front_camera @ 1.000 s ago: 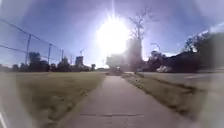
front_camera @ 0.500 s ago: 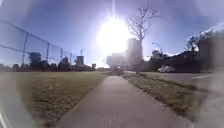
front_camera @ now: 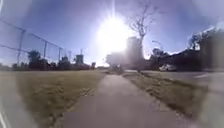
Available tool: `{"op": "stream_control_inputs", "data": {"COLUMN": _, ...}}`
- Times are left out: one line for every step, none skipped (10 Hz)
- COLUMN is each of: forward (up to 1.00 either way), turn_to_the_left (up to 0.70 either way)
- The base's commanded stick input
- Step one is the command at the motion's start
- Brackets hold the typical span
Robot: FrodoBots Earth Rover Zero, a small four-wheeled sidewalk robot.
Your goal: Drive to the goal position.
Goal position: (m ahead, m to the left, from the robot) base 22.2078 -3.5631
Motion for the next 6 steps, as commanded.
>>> {"op": "stream_control_inputs", "data": {"forward": 1.00, "turn_to_the_left": 0.00}}
{"op": "stream_control_inputs", "data": {"forward": 1.00, "turn_to_the_left": 0.00}}
{"op": "stream_control_inputs", "data": {"forward": 1.00, "turn_to_the_left": 0.00}}
{"op": "stream_control_inputs", "data": {"forward": 1.00, "turn_to_the_left": 0.00}}
{"op": "stream_control_inputs", "data": {"forward": 1.00, "turn_to_the_left": 0.00}}
{"op": "stream_control_inputs", "data": {"forward": 1.00, "turn_to_the_left": 0.00}}
